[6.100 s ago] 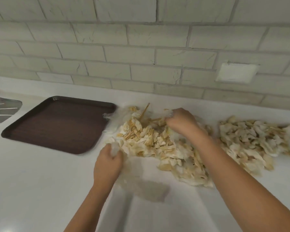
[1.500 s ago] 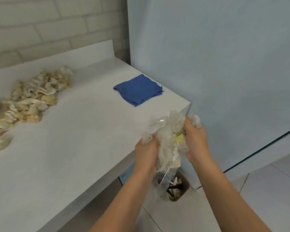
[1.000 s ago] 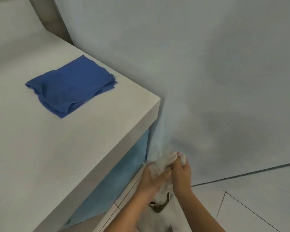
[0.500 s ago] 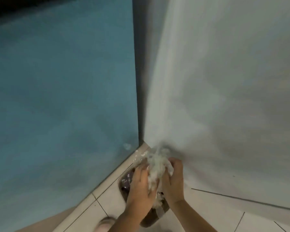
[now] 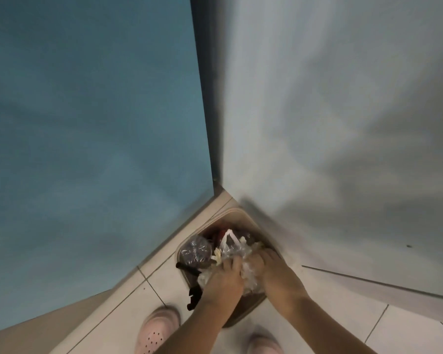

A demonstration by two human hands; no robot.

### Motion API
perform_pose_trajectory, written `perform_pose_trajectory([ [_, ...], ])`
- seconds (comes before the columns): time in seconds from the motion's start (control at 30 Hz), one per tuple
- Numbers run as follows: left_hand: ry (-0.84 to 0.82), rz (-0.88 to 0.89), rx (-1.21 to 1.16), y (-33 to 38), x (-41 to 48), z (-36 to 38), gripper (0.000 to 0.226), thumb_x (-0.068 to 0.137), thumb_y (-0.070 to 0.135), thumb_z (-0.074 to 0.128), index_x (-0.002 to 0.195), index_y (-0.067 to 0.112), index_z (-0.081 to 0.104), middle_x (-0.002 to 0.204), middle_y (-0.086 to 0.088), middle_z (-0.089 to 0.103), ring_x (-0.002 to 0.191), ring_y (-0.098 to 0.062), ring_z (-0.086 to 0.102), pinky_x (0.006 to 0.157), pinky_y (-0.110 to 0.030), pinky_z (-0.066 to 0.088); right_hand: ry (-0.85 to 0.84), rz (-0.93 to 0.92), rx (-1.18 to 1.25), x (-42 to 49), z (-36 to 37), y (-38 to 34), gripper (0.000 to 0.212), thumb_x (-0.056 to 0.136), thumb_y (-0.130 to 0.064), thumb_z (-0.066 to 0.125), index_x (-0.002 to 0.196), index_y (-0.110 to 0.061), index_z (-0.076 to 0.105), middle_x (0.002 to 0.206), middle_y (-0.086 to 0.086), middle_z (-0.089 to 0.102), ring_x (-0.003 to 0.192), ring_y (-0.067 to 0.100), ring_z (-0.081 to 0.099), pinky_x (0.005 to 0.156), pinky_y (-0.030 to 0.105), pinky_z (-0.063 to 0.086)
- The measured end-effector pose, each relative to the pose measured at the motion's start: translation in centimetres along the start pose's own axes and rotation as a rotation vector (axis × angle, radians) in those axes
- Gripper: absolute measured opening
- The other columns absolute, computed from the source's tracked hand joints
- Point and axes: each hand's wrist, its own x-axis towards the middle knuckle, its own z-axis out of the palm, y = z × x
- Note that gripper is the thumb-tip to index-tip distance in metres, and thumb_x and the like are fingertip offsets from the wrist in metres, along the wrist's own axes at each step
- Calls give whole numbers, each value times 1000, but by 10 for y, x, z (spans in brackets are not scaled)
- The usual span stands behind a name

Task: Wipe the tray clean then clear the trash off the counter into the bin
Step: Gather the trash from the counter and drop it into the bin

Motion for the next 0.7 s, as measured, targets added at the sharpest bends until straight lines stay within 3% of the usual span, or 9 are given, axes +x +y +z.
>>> perform_pose_trajectory([
  [0.07,-7,-45,-87,5,12,-3,50,84,15,64,127,-5,49,123,-26,46,107,-33,56,86,-39,52,58,24,-117,-2,-3,-5,64,47,-17,90,105,-20,64,105,6,59,95,26,64,81,34,57],
  [0.17,30,-50,-126,13,19,-2,57,80,19,68,129,-2,48,125,-25,51,118,-34,49,103,-40,40,0,115,-34,-2,-9,-17,54,86,-12,61,136,-22,43,135,11,36,116,29,51,98,35,47],
  [0.23,74,-174,-257,14,8,-4,69,73,33,73,130,2,49,128,-21,49,120,-32,47,101,-39,43,-96,110,-53,1,-10,-18,47,95,-10,43,140,-21,38,144,12,28,118,27,52,103,36,42],
  [0.33,54,-45,-213,17,-22,5,78,78,33,64,143,4,30,147,-14,31,137,-33,26,116,-50,17,-141,111,-109,6,-3,-11,36,98,-9,34,131,-6,45,132,15,48,109,30,57,90,33,46],
  [0.4,89,30,-199,10,-35,7,71,52,38,84,114,9,66,121,-9,63,115,-28,57,102,-47,43,-167,134,-130,11,0,-13,29,97,-6,37,120,-2,55,119,14,60,107,29,59,87,34,47],
  [0.47,29,11,-225,8,-32,9,50,29,38,93,72,21,76,78,3,71,77,-16,69,58,-29,57,-223,143,-128,18,5,-19,26,95,-5,41,112,-5,61,115,11,64,107,25,61,93,32,48],
  [0.53,-56,-19,-330,2,-16,9,44,56,39,86,92,16,73,98,-2,67,79,-20,69,52,-32,54,-235,176,-85,25,14,-23,26,95,-6,41,109,-7,62,114,11,65,107,23,61,93,33,48],
  [0.6,-61,-91,-251,3,2,12,42,93,26,50,131,9,47,135,-9,46,103,-30,63,73,-42,53,-206,242,-47,32,19,-23,27,96,-8,38,106,-9,63,113,9,66,105,23,62,89,31,48],
  [0.7,-151,92,-180,16,18,11,37,96,5,36,131,-6,42,139,-23,37,120,-43,46,81,-53,49,-205,274,-10,39,17,-15,30,98,-16,34,111,-9,61,116,8,64,110,24,59,88,30,44],
])
